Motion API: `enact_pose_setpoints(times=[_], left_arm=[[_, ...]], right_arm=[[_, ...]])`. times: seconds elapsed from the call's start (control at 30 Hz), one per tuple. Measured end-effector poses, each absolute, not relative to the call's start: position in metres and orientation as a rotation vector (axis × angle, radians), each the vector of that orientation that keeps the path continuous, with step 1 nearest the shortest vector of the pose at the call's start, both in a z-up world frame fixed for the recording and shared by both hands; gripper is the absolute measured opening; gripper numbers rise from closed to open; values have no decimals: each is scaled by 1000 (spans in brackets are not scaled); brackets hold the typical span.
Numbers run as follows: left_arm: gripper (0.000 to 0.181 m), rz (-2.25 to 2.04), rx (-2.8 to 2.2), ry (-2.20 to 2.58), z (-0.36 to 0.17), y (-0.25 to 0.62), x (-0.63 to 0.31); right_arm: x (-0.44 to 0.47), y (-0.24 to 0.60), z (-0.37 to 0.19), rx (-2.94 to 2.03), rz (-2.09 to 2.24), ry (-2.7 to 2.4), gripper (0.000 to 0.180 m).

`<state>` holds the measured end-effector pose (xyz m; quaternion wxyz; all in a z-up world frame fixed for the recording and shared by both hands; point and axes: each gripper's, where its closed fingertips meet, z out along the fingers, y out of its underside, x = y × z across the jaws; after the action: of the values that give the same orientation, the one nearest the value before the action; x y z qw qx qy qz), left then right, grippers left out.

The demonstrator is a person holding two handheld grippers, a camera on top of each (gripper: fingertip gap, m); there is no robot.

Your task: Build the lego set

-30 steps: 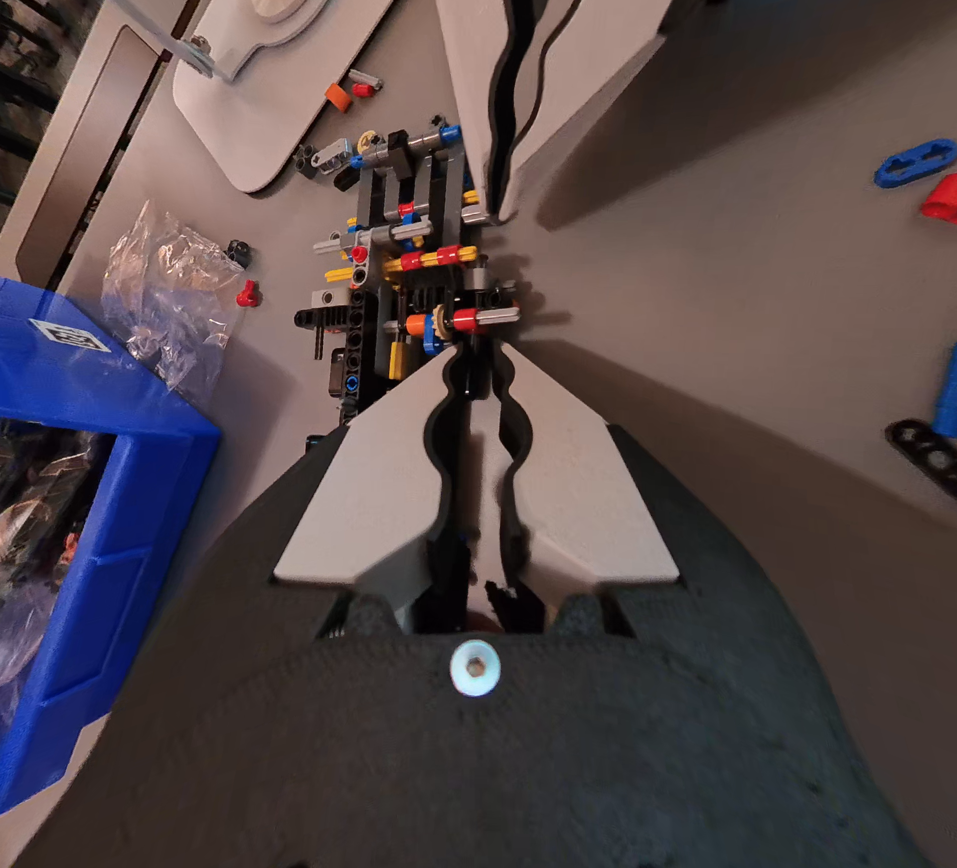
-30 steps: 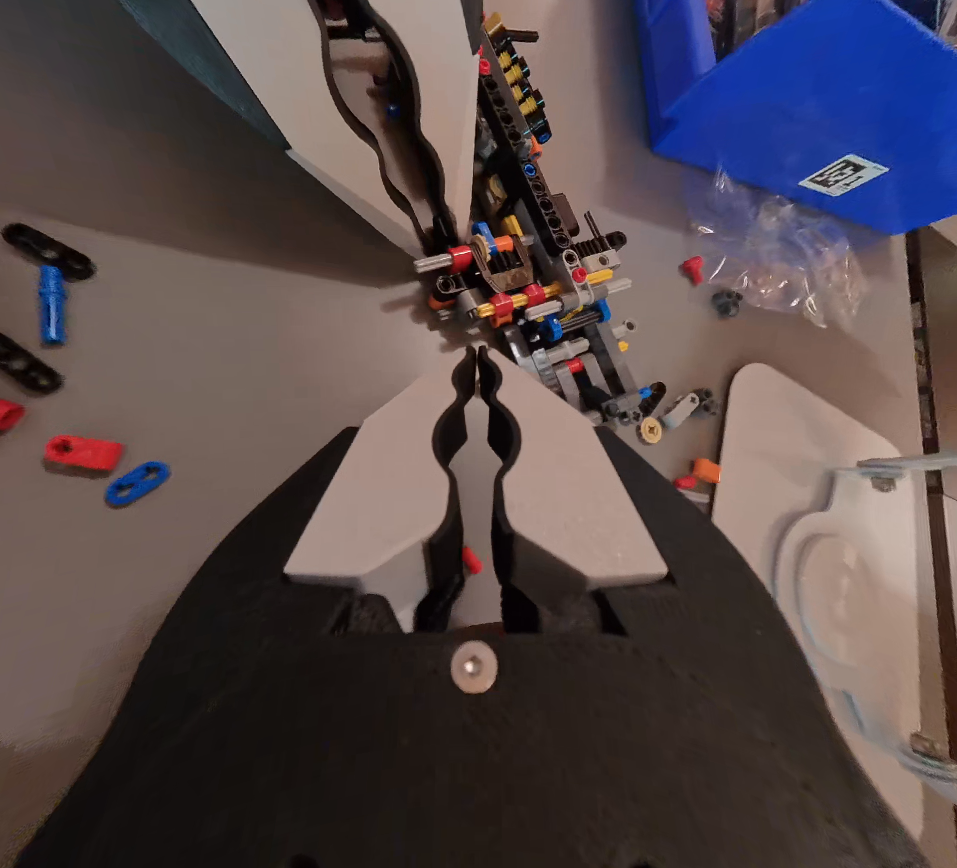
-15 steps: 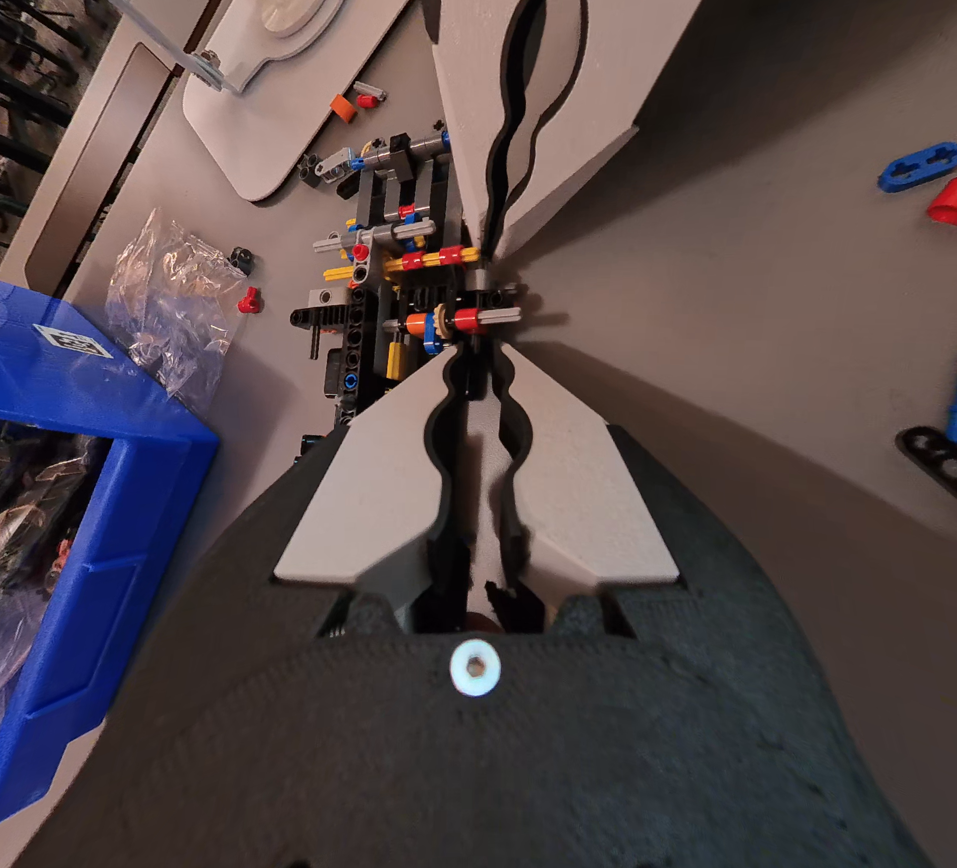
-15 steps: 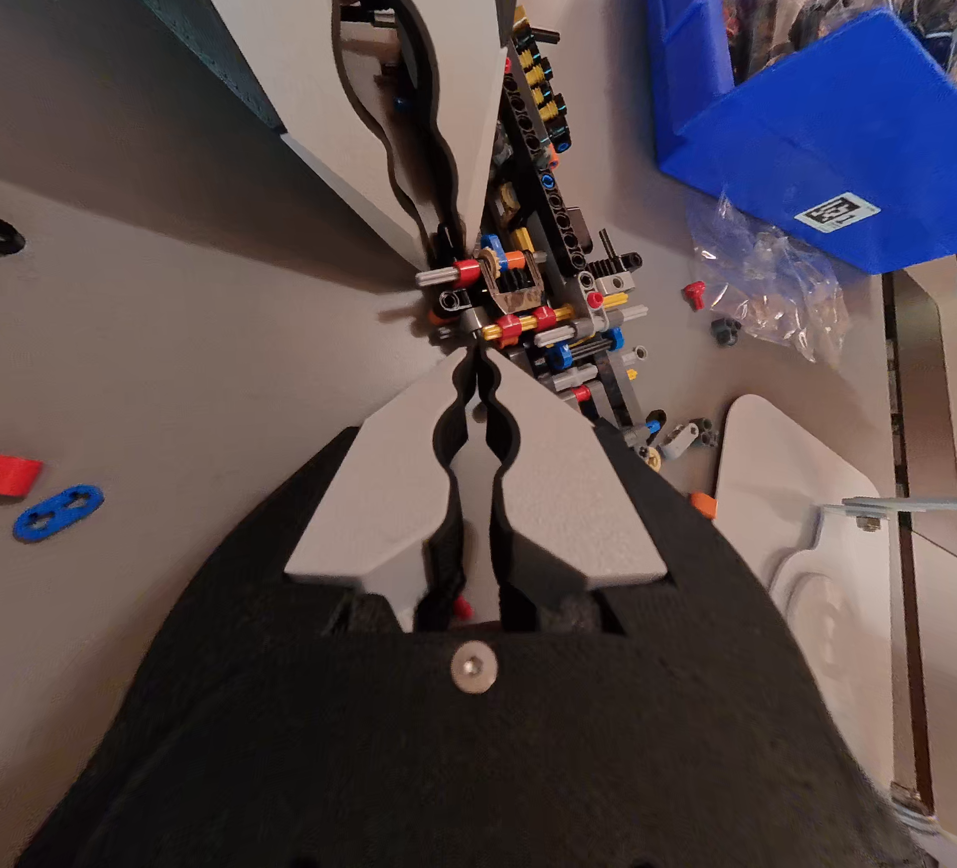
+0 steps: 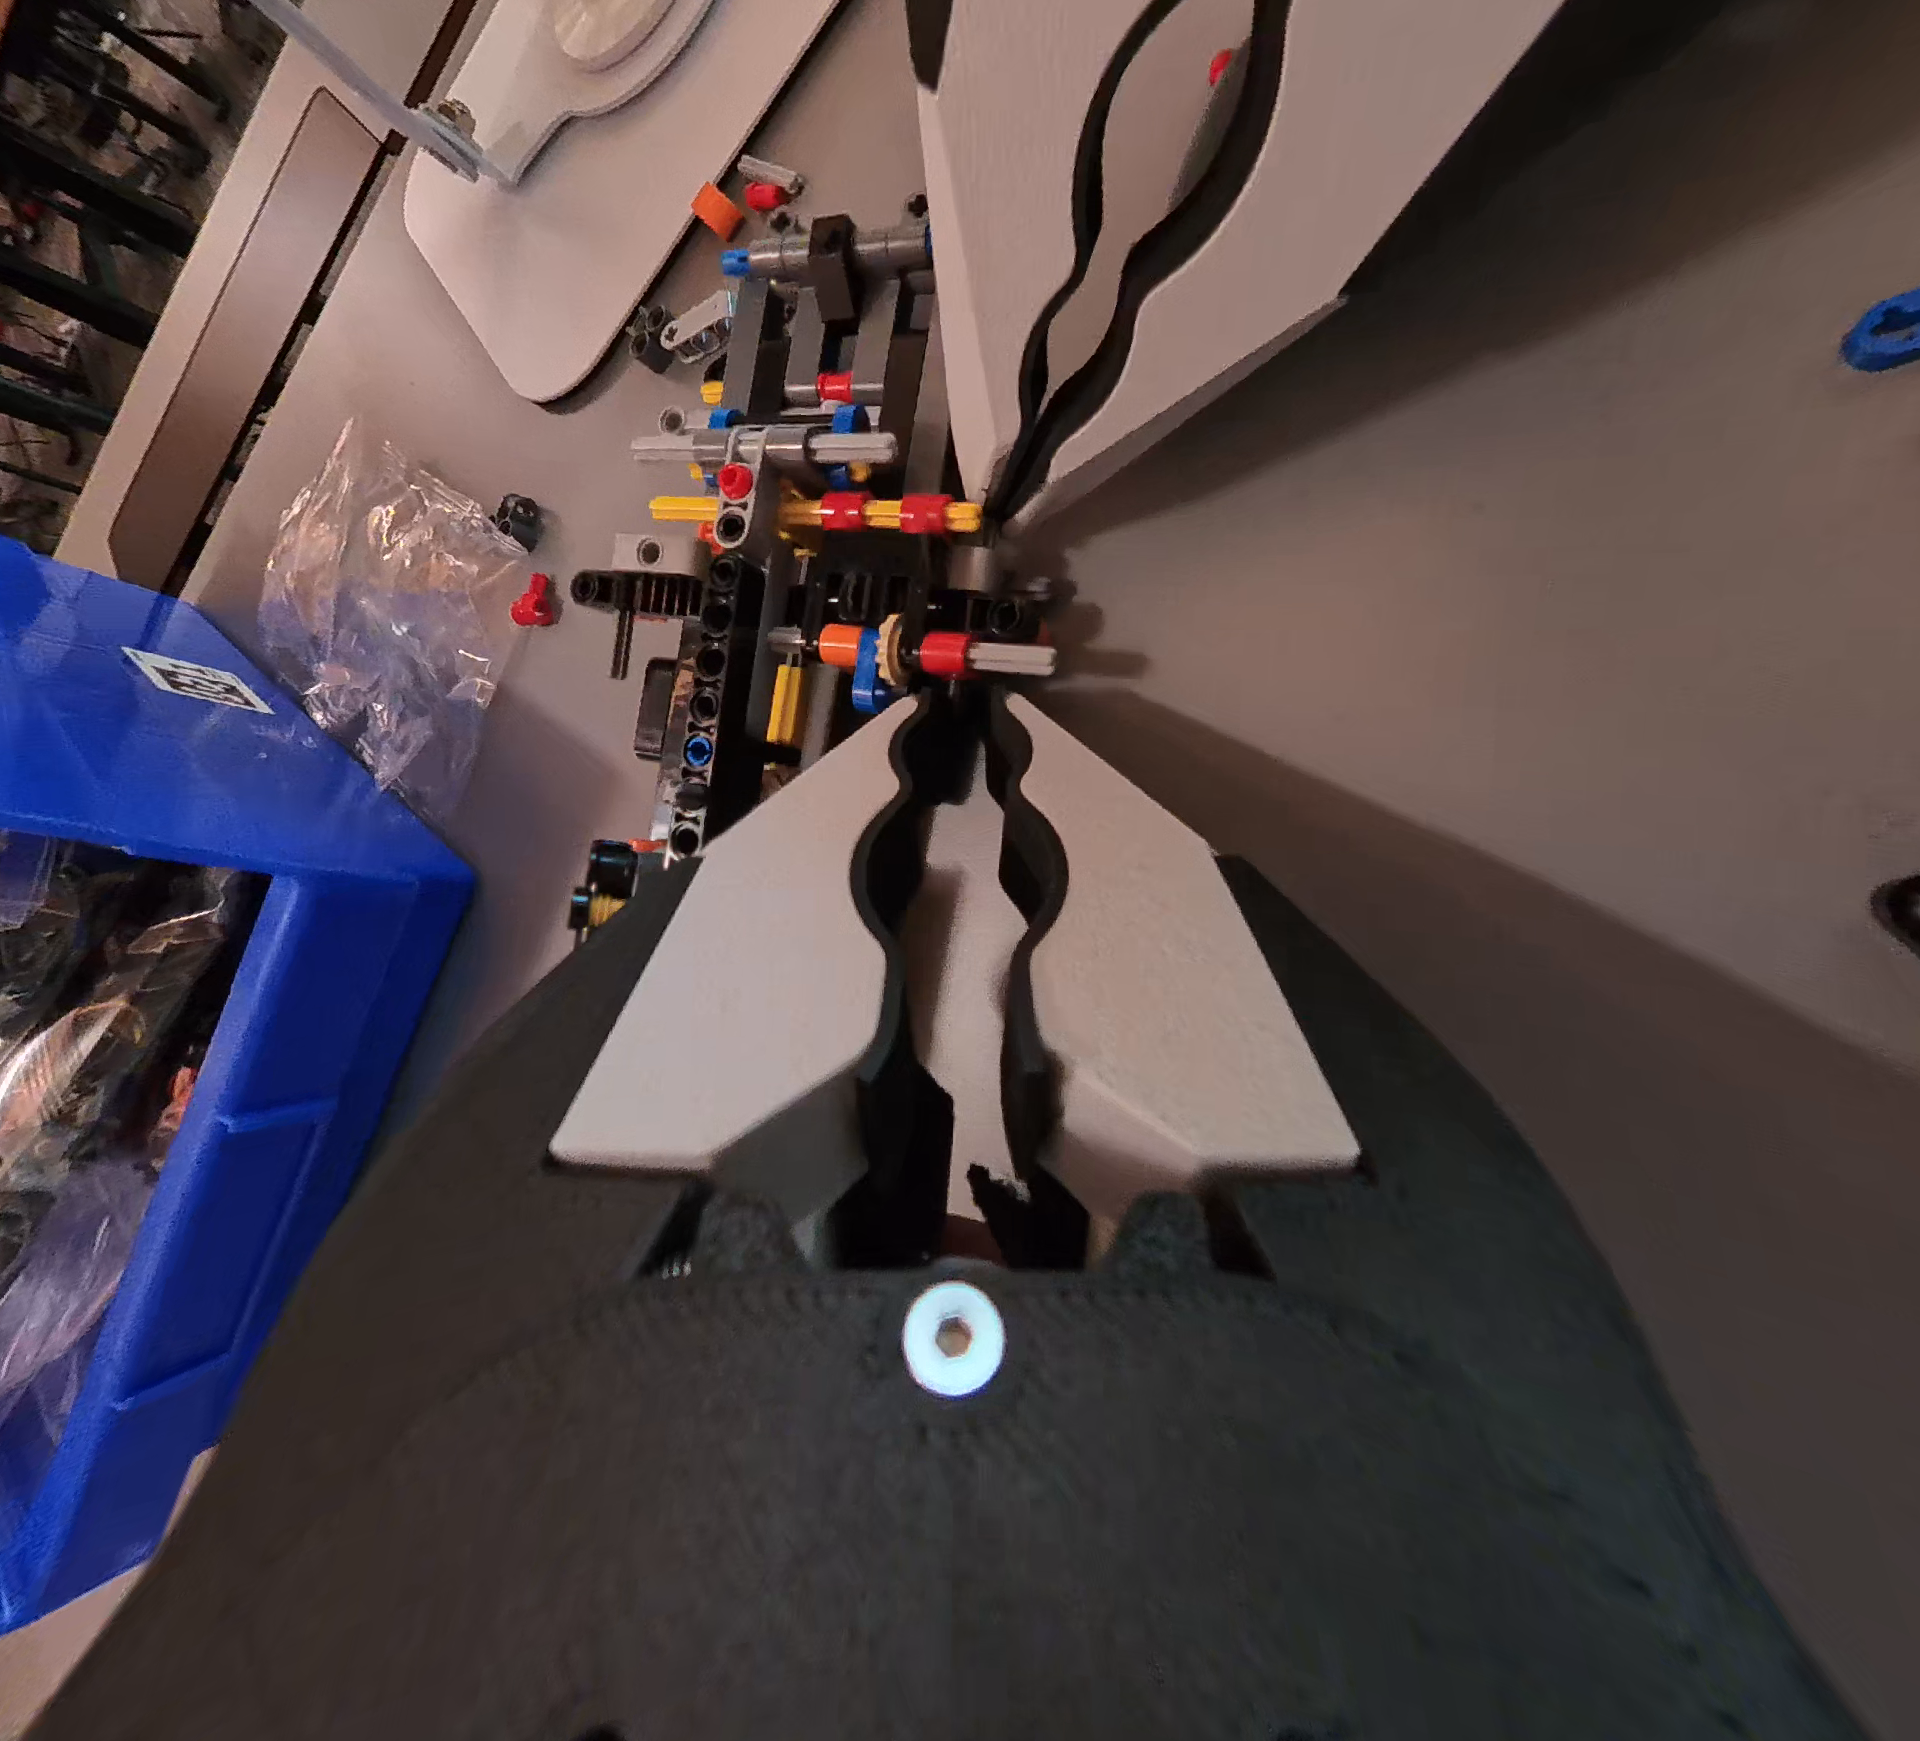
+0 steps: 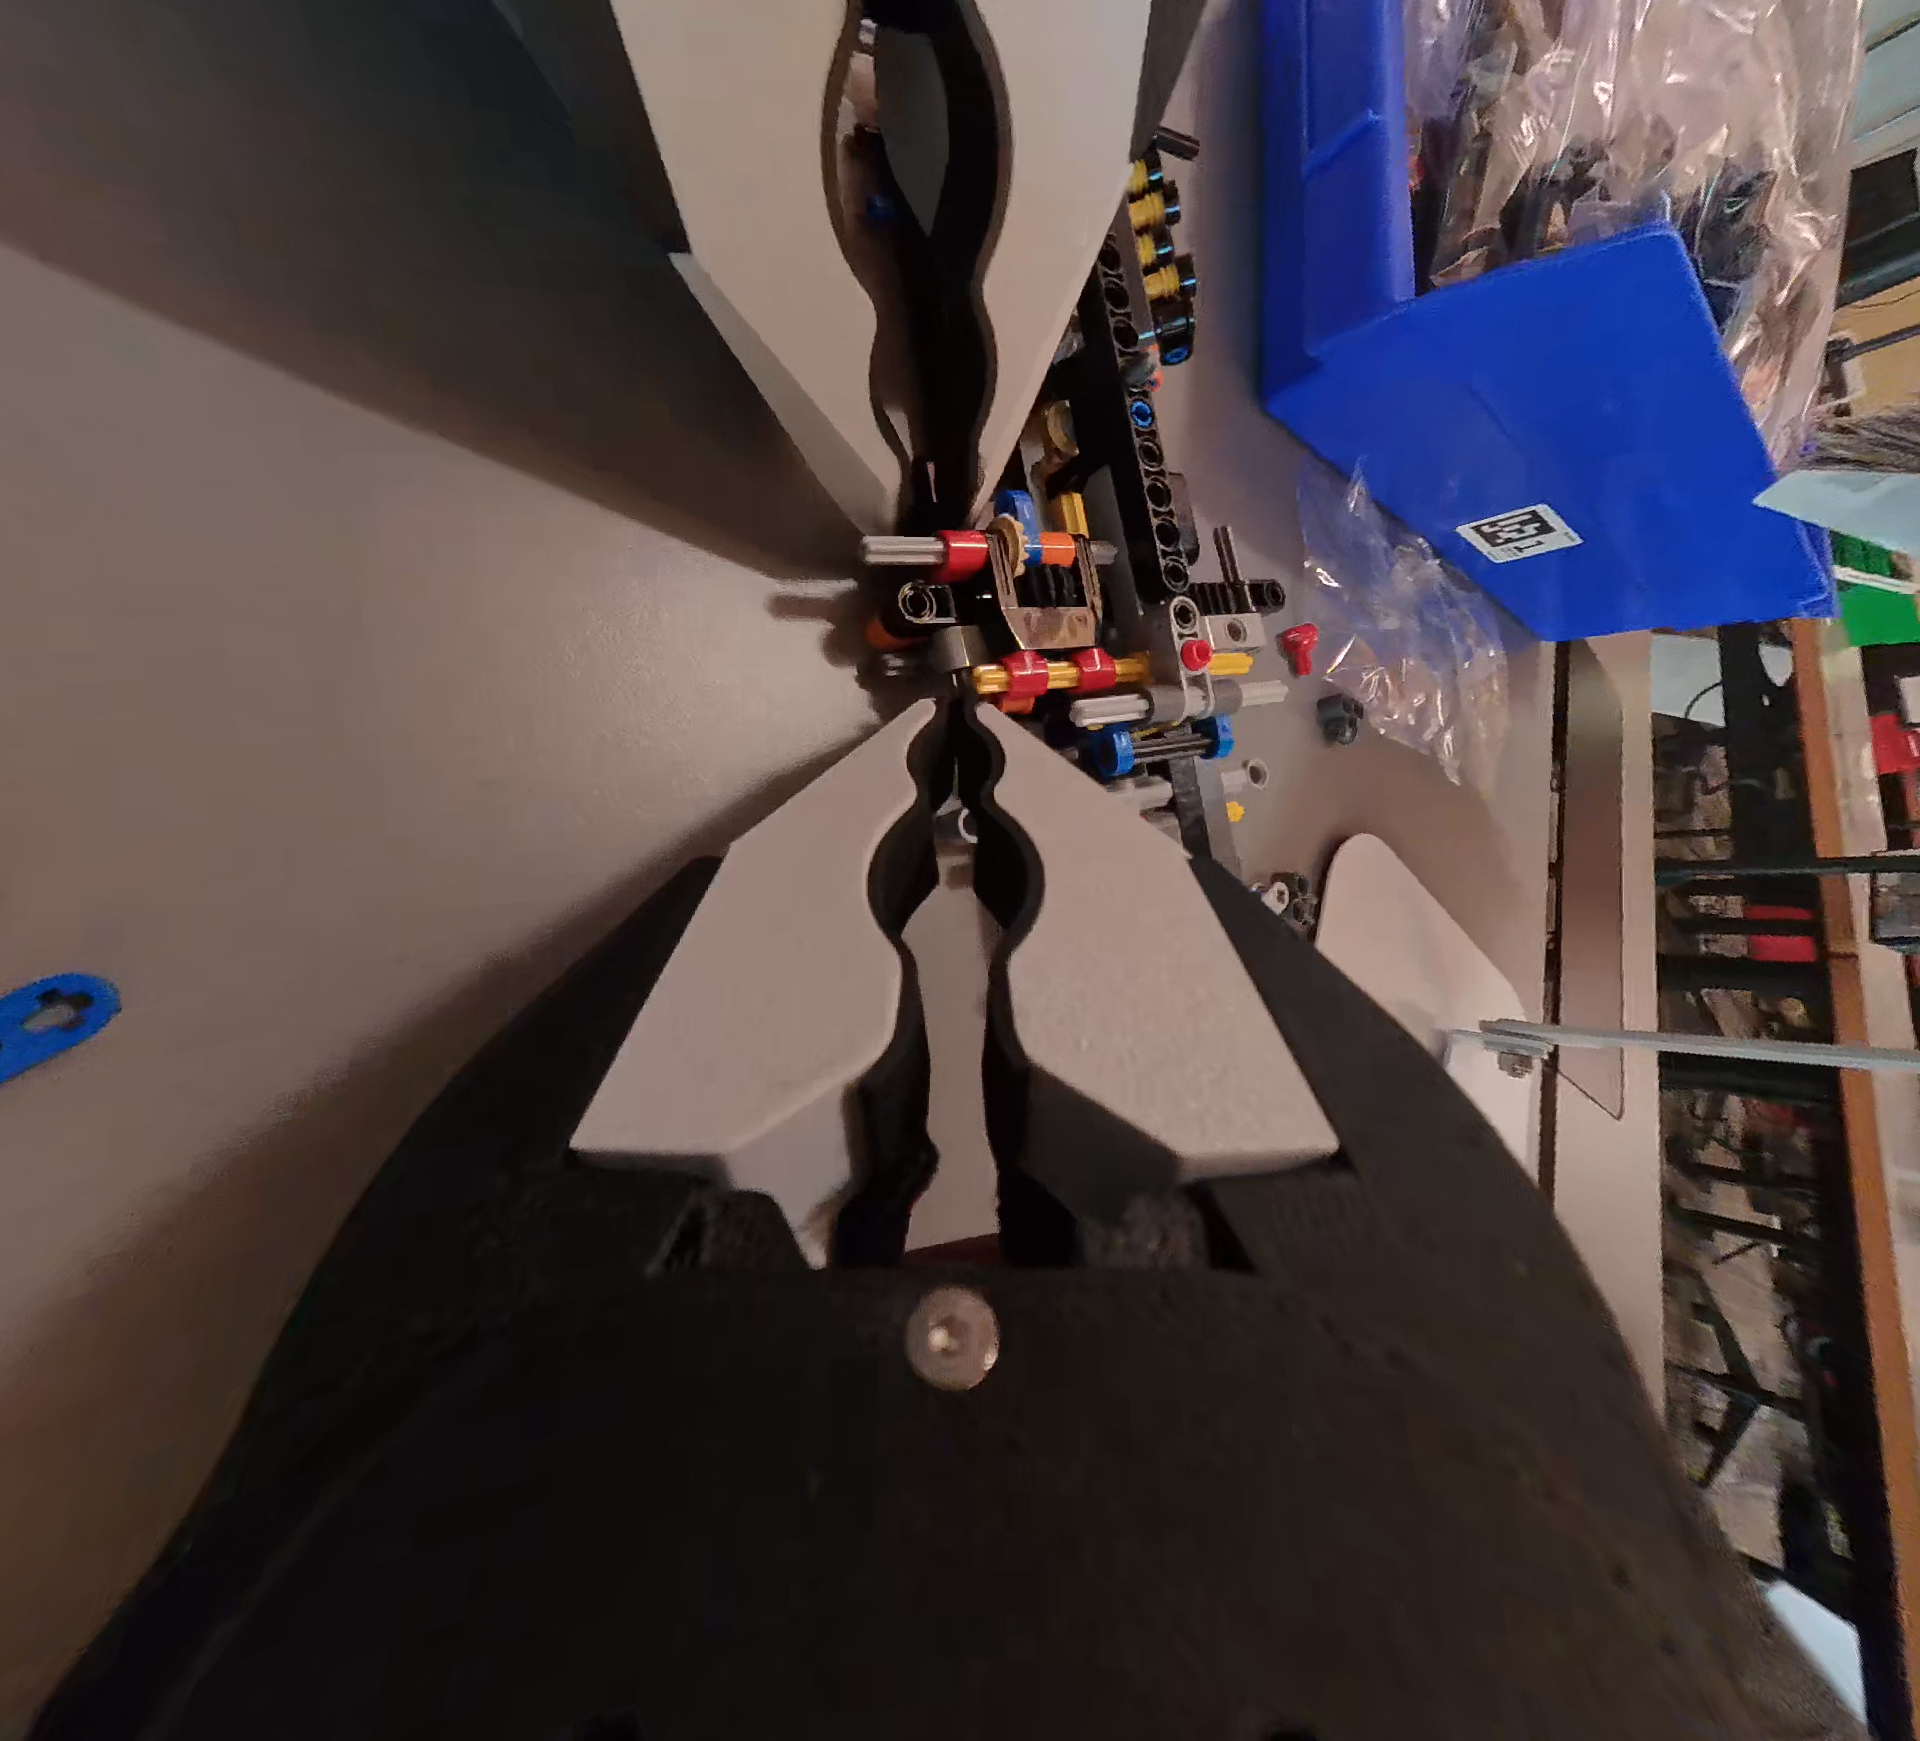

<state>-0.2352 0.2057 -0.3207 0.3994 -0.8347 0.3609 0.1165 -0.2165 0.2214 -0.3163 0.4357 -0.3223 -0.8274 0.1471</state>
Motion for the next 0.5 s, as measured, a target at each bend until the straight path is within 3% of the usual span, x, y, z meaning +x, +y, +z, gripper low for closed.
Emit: enact_pose_setpoints(times=[0.5], left_arm=[[5, 317, -2116, 888, -320, 208, -237]], right_arm=[[-220, 218, -315, -771, 313, -2044, 0]])
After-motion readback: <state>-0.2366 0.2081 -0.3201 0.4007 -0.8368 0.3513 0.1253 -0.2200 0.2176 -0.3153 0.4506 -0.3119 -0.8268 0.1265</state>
